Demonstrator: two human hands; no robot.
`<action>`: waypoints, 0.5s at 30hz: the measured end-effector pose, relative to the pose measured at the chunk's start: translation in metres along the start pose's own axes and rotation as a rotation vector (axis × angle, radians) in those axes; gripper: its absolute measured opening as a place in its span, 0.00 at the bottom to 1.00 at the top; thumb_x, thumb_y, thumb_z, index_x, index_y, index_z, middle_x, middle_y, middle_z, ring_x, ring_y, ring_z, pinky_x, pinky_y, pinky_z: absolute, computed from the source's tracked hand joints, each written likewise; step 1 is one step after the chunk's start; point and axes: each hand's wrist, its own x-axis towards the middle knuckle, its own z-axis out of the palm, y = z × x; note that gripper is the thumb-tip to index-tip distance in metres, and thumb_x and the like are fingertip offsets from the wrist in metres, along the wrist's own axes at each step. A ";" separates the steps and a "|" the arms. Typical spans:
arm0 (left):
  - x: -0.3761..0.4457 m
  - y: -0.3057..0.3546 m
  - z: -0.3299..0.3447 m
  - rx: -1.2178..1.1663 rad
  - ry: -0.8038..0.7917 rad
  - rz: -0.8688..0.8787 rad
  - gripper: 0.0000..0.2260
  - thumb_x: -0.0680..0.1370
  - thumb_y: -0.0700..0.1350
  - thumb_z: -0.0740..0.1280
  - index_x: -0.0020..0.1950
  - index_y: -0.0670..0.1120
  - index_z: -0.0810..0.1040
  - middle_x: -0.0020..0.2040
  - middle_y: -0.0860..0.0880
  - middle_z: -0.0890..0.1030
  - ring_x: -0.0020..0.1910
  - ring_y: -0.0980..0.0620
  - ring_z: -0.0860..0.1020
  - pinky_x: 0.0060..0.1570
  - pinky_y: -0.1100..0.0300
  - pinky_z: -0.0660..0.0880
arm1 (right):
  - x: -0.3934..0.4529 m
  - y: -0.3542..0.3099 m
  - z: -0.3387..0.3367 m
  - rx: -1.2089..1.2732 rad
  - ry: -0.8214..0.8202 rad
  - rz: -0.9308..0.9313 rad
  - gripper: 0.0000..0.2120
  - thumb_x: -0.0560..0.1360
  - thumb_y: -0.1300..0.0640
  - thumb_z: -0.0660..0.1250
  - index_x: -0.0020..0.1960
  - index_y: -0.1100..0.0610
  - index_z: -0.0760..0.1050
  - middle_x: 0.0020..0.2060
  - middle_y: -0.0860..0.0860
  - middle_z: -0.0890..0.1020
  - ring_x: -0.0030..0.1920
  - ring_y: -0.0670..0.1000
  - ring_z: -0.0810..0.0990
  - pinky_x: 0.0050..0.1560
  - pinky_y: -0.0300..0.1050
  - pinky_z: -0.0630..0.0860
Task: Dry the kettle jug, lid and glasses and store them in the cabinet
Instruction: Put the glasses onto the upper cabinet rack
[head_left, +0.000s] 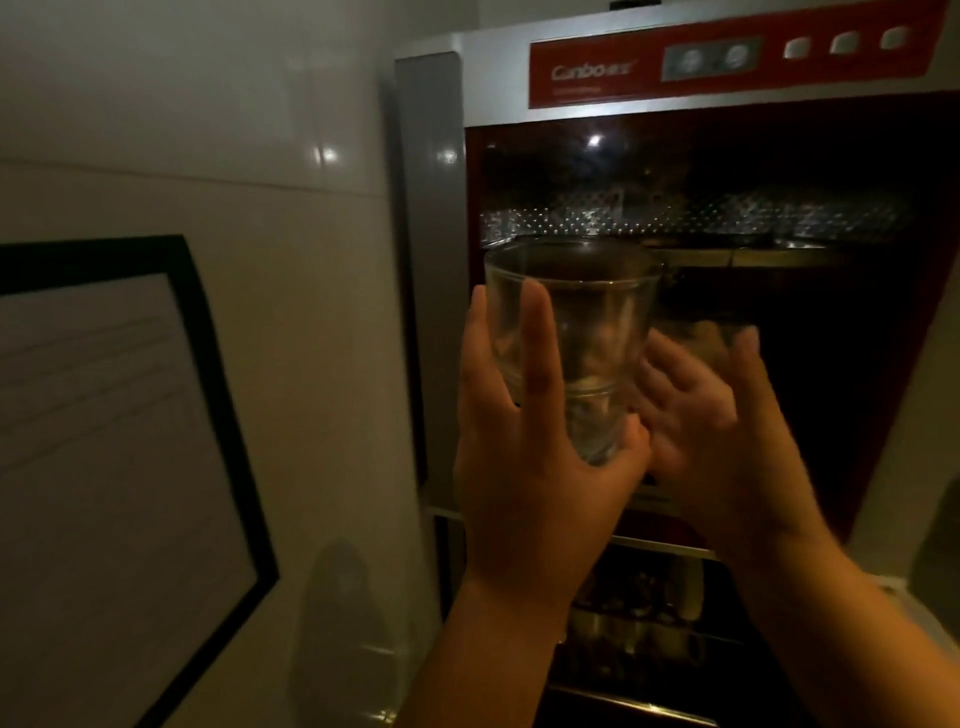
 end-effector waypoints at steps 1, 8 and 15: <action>-0.001 -0.004 -0.004 0.017 0.007 0.001 0.52 0.67 0.56 0.72 0.74 0.60 0.34 0.75 0.45 0.53 0.73 0.46 0.61 0.48 0.51 0.80 | 0.000 0.008 -0.008 0.006 0.045 -0.026 0.36 0.72 0.36 0.55 0.70 0.60 0.65 0.60 0.52 0.79 0.60 0.50 0.77 0.62 0.52 0.69; -0.018 -0.036 -0.031 0.104 0.018 -0.036 0.50 0.69 0.57 0.71 0.75 0.59 0.34 0.76 0.46 0.53 0.71 0.43 0.66 0.46 0.53 0.79 | 0.000 0.100 -0.050 0.482 0.337 0.170 0.33 0.75 0.38 0.55 0.67 0.63 0.67 0.63 0.63 0.74 0.65 0.62 0.71 0.68 0.58 0.63; -0.033 -0.055 -0.045 0.146 0.035 -0.081 0.51 0.68 0.55 0.71 0.75 0.59 0.34 0.75 0.45 0.54 0.69 0.42 0.68 0.46 0.53 0.78 | 0.002 0.141 -0.068 0.562 0.527 0.253 0.32 0.79 0.42 0.51 0.73 0.65 0.56 0.71 0.63 0.63 0.72 0.61 0.59 0.72 0.58 0.52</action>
